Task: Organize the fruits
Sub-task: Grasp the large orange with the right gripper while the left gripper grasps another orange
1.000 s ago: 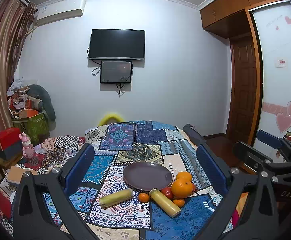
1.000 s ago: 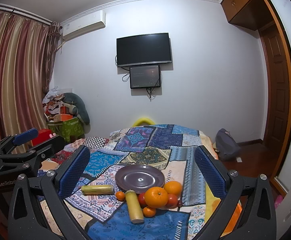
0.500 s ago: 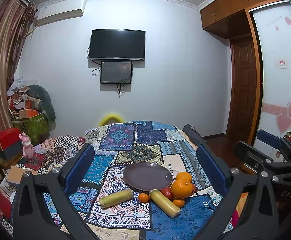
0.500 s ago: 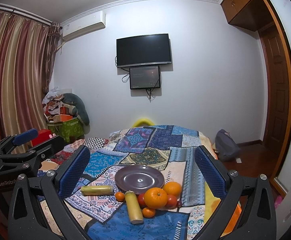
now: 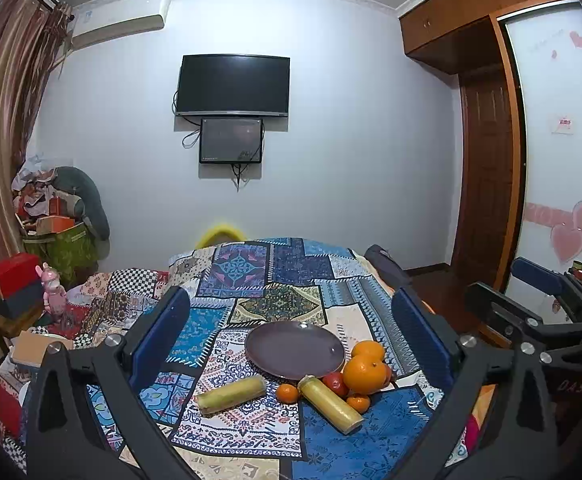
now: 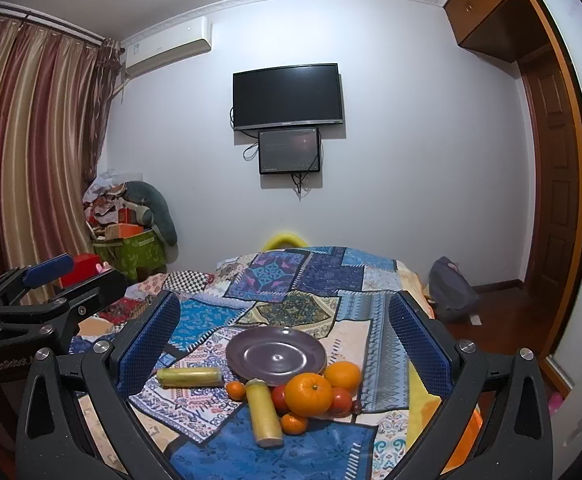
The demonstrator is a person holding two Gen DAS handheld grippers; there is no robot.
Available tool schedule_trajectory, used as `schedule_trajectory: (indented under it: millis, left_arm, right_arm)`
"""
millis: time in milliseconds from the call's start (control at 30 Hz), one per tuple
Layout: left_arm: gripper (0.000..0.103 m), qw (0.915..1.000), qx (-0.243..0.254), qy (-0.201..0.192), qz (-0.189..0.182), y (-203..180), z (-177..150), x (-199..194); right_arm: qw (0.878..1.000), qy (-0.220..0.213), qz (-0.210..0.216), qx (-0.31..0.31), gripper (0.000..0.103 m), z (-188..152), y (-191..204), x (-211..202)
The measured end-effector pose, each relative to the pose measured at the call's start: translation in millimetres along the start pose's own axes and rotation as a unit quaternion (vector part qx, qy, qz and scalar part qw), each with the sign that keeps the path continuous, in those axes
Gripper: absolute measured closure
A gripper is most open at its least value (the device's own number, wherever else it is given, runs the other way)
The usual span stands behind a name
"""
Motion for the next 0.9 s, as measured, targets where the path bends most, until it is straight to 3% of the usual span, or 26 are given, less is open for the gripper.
schedule_trajectory:
  millis: [67,367,667,900]
  left_arm:
    - [0.014,1.0000,0.001,0.007,-0.001,0,-1,5]
    - [0.026,0.9985,-0.009,0.053,0.002,14,-15,41]
    - [0.029,0.9890,-0.016,0.146,0.015,56,-48,108]
    - [0.029,0.9766,-0.016,0.213,0.025,75,-79,152]
  right_arm:
    - [1.000,0.004,0.001,0.000,0.000,0,0,3]
    - [0.998,0.059,0.009,0.011,0.024,-12,-11,32]
    - [0.989,0.141,0.011,0.030,0.036,-40,-30,72]
    - [0.979,0.201,0.017,0.043,0.036,-60,-40,101]
Point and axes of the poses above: each gripper's, at about its wrist camera, not at the fingertips, and x roughly the way its jaws point, y to its left, z to its top, the point moved 5 cm from there along x, roughly the way its jaws point, and after that the axes turned 12 degrees about y, right-handed, at the moved point
